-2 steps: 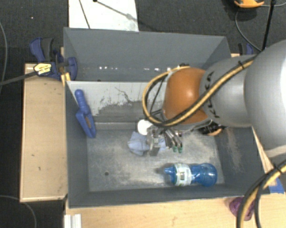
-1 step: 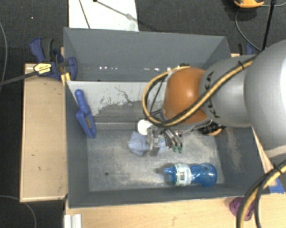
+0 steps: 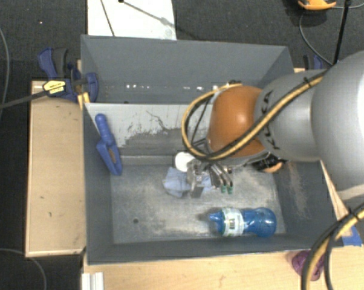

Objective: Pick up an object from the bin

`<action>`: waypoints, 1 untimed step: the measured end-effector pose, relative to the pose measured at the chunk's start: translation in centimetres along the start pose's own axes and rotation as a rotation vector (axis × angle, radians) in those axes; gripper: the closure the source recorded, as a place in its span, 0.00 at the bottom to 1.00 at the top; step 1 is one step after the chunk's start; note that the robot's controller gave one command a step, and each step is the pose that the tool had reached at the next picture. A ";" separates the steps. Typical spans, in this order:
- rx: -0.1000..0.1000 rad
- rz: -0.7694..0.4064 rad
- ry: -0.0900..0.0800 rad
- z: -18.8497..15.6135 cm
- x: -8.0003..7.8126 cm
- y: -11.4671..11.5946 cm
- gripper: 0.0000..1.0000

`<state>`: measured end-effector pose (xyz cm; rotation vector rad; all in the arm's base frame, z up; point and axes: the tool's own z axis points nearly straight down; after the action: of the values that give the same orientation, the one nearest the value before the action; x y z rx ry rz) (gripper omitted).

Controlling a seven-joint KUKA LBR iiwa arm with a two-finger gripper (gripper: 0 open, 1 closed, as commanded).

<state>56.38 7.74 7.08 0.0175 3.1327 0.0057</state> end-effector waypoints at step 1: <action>0.000 -0.013 0.000 0.0 -0.9 0.1 1.00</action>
Offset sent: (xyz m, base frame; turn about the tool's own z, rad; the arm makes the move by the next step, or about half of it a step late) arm 0.0136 -0.0017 -0.0008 -0.0413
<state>57.33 7.80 7.06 -0.0035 3.1329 0.0063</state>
